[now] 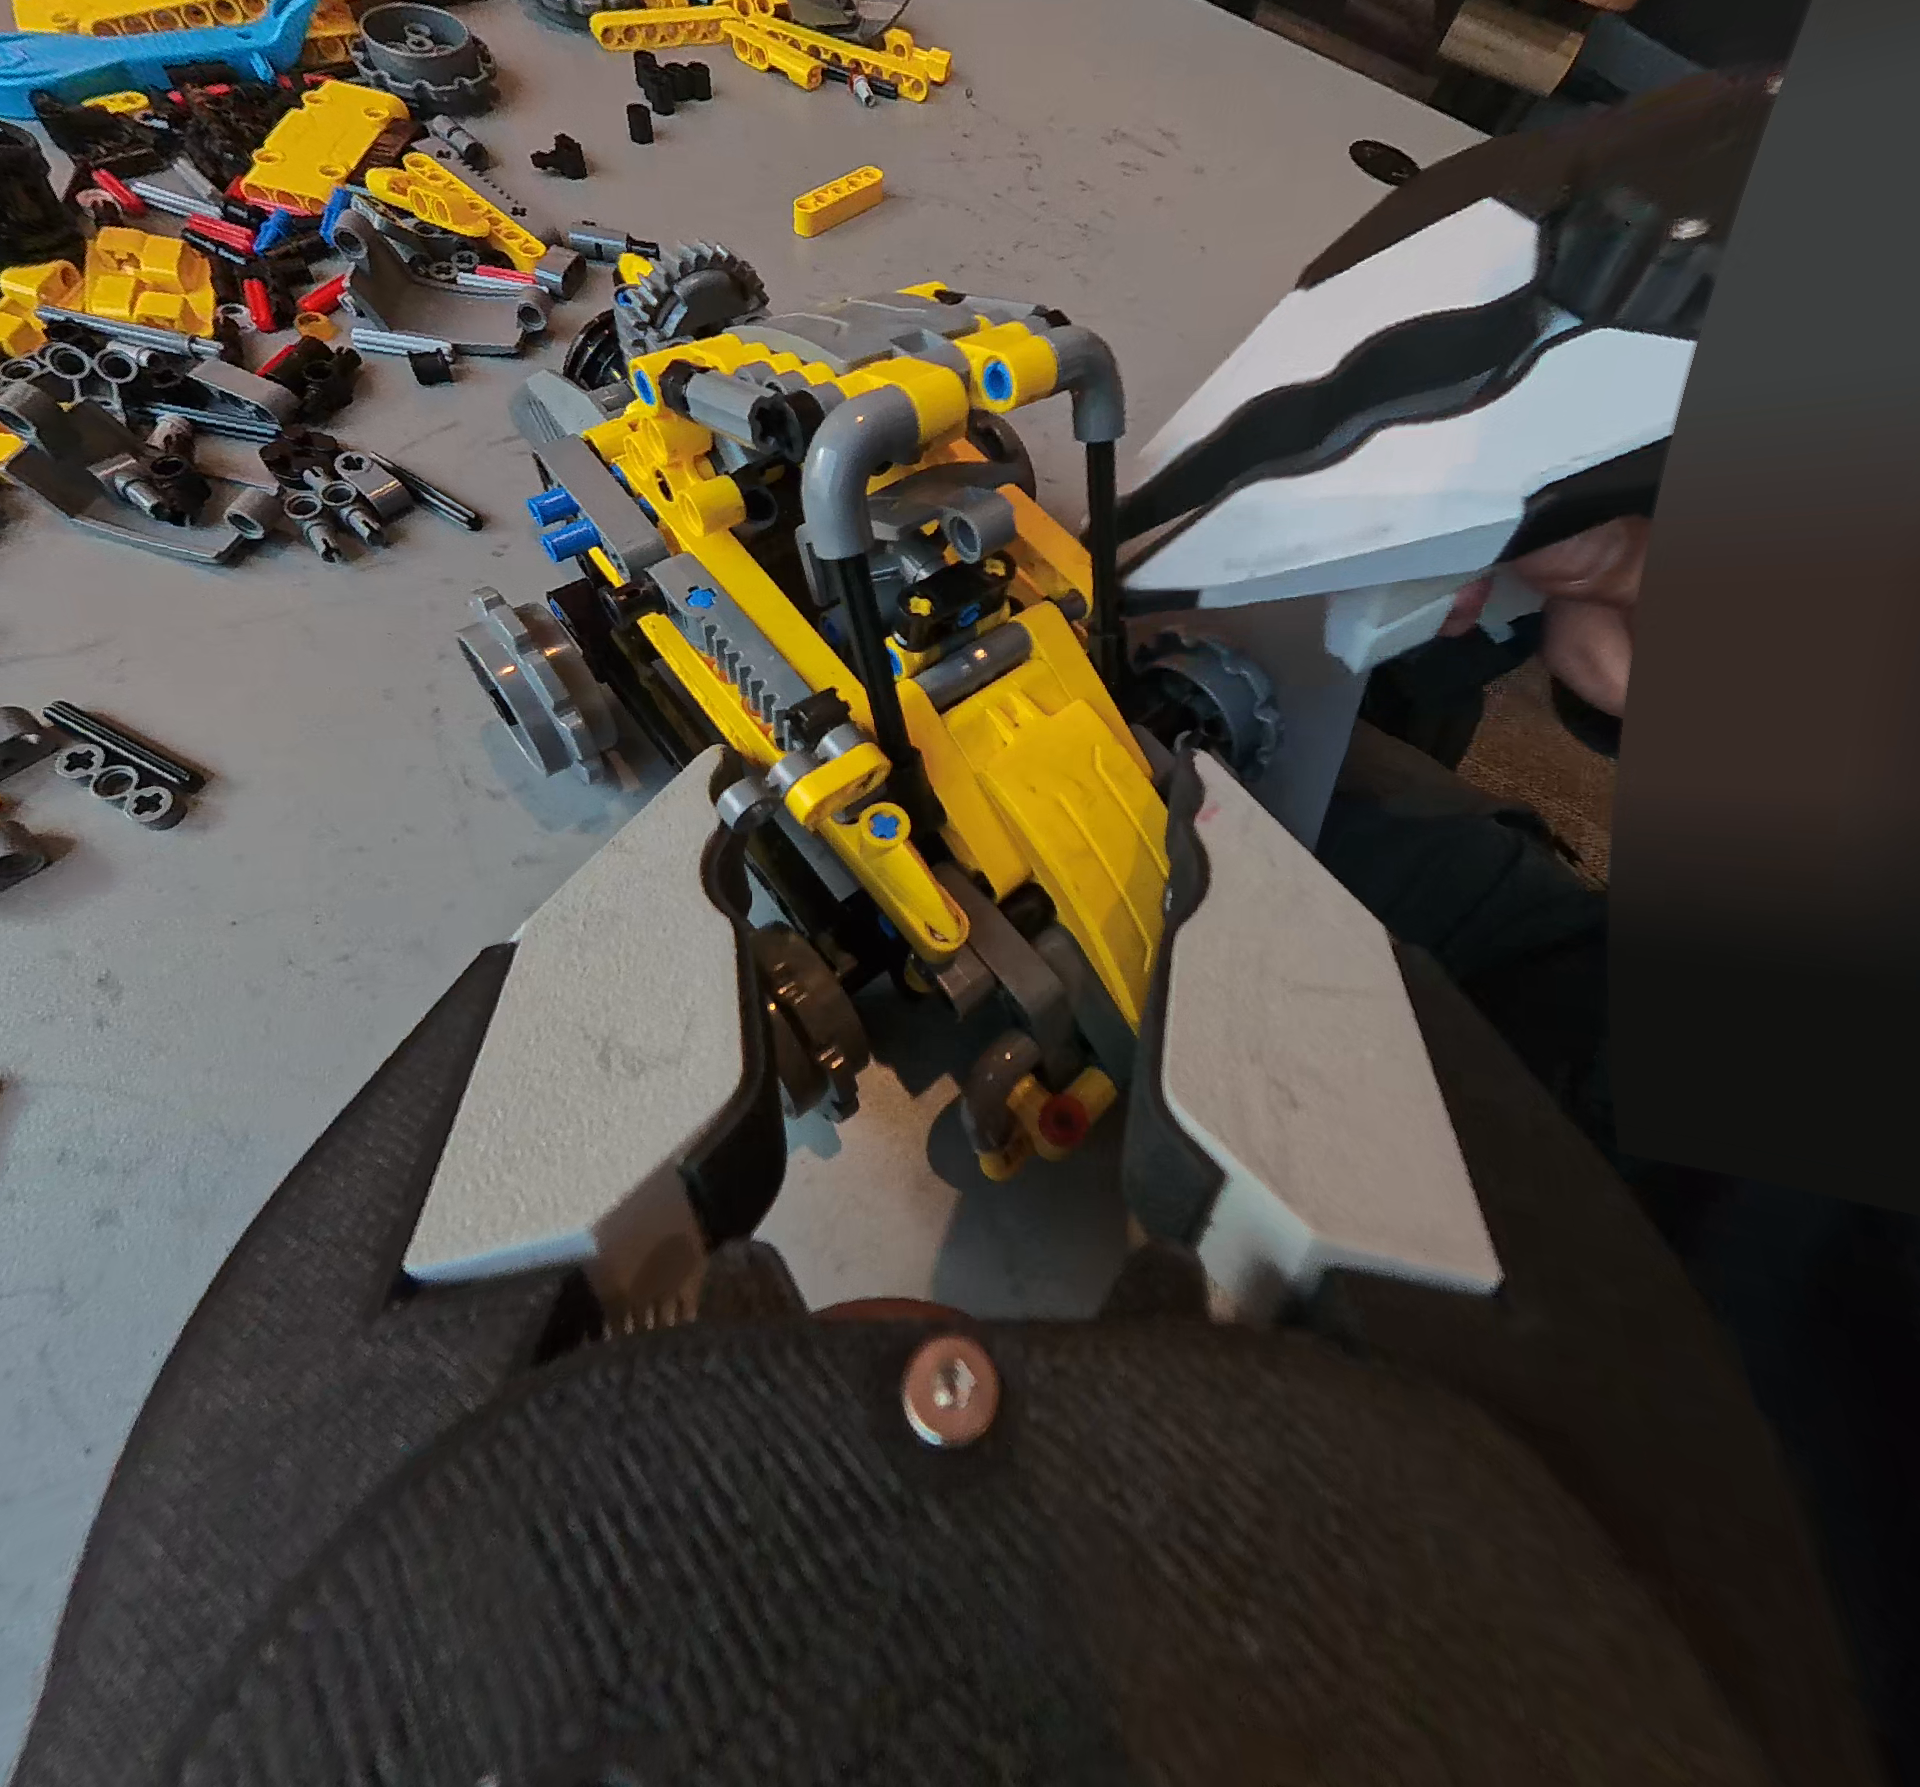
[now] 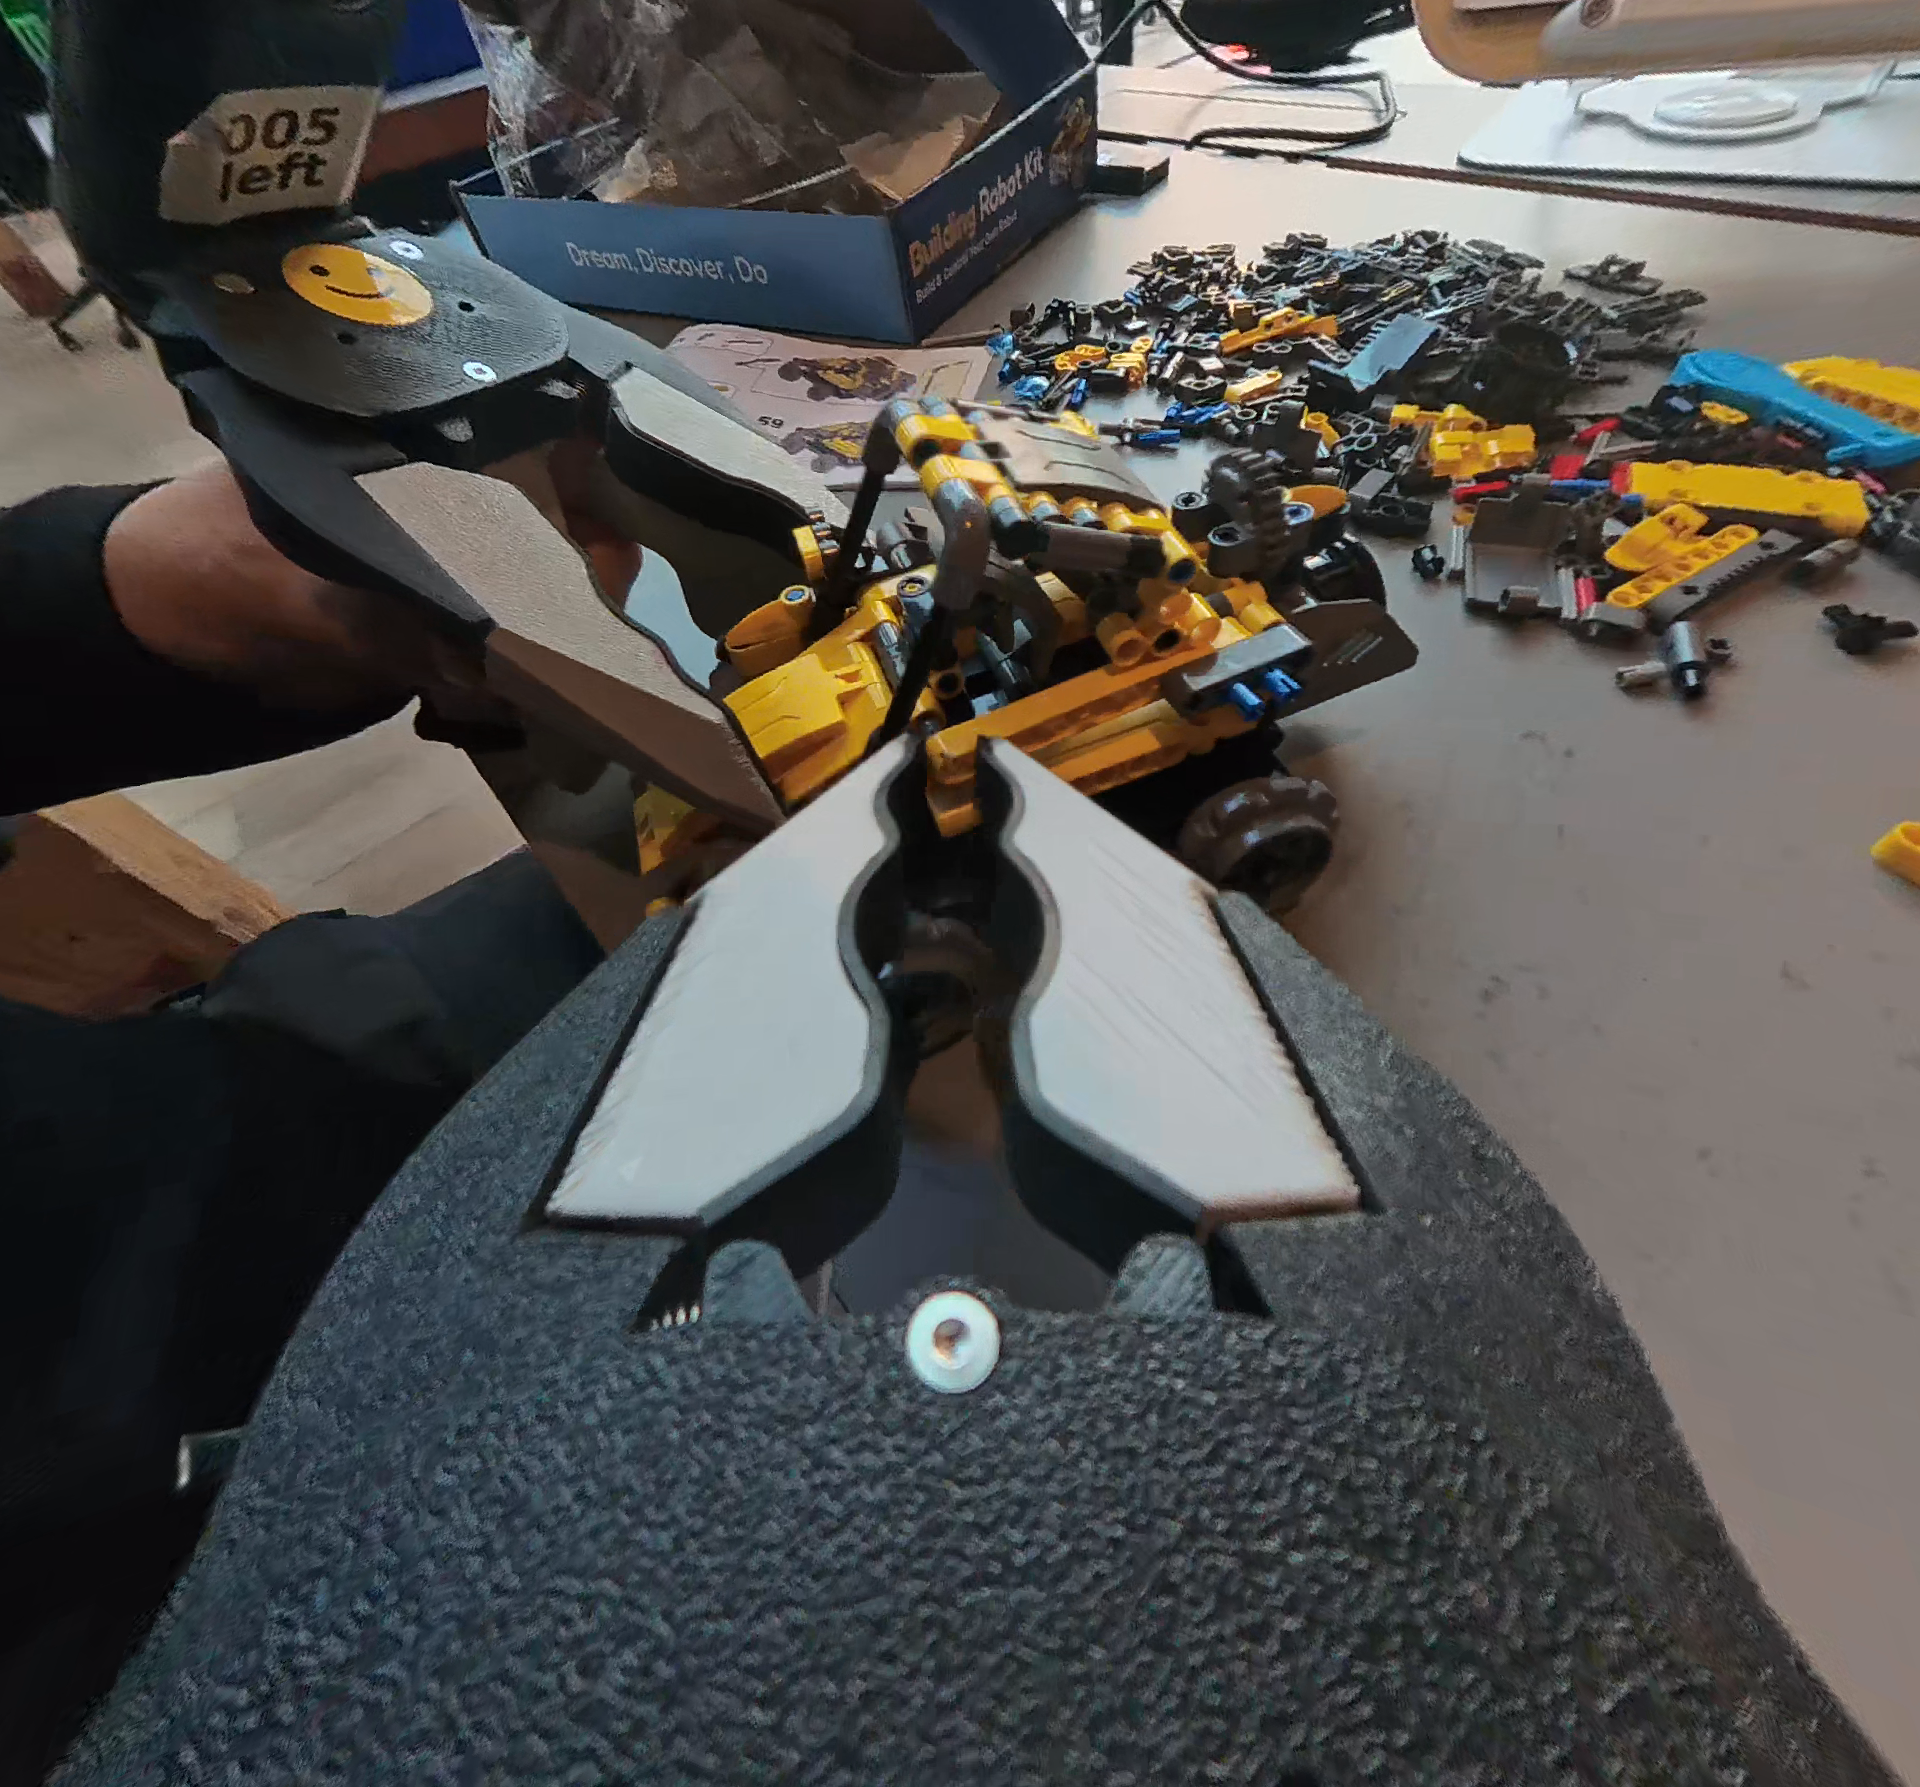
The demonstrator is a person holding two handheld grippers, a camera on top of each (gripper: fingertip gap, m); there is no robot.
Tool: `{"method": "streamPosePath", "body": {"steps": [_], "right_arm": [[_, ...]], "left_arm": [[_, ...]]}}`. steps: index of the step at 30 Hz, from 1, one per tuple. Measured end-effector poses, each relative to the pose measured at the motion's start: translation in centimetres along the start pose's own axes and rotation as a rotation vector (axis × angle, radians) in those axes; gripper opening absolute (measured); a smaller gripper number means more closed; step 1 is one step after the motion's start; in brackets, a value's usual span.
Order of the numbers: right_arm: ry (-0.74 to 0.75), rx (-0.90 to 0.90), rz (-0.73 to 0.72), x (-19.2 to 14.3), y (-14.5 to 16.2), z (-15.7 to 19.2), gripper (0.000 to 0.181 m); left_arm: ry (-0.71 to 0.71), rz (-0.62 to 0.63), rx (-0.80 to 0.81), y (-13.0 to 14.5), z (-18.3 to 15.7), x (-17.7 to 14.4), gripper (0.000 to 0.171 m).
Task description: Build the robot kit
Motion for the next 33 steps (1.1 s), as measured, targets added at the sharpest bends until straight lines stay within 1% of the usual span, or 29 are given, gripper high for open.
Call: {"method": "streamPosePath", "body": {"steps": [2, 7, 11, 12, 14, 15, 16, 17, 28, 33], "right_arm": [[-0.002, 0.026, 0.038, 0.35, 0.37, -0.25, 0.016], [-0.031, 0.049, 0.019, 0.31, 0.4, -0.15, 0.012], [-0.051, 0.068, 0.014, 0.25, 0.41, -0.17, 0.013], [-0.067, 0.077, 0.009, 0.19, 0.41, -0.18, 0.015], [-0.109, 0.092, -0.003, 0.21, 0.31, -0.04, 0.026], [-0.119, 0.1, -0.005, 0.24, 0.31, -0.06, 0.027], [-0.105, 0.106, -0.002, 0.26, 0.38, -0.28, 0.021], [-0.106, 0.109, 0.004, 0.27, 0.4, -0.38, 0.019], [-0.075, 0.114, -0.007, 0.33, 0.32, 0.08, 0.023], [-0.053, 0.091, -0.005, 0.46, 0.29, -0.01, 0.021]], "left_arm": [[0.002, 0.001, 0.002, 0.01, -0.02, 0.02, 0.079], [0.007, 0.002, 0.0, 0.01, -0.03, 0.02, 0.079], [0.009, 0.003, -0.01, 0.02, 0.07, 0.01, 0.08], [0.01, 0.003, -0.012, 0.02, 0.07, 0.01, 0.08], [0.011, 0.003, -0.009, 0.02, 0.04, 0.02, 0.08], [0.011, 0.004, -0.007, 0.02, 0.03, 0.02, 0.08], [0.013, 0.005, -0.004, 0.02, -0.01, 0.05, 0.08], [0.012, 0.006, 0.0, 0.02, -0.04, 0.07, 0.08], [-0.004, 0.011, 0.025, -0.01, -0.15, 0.16, 0.079], [-0.025, 0.01, 0.024, -0.03, -0.2, 0.2, 0.078]]}}
Point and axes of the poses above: each gripper's, where its closed fingertips meet, x out along the fingers, y out of its underside, z = x × y across the jaws, the point moved 7 cm from there along -x, back along the fingers
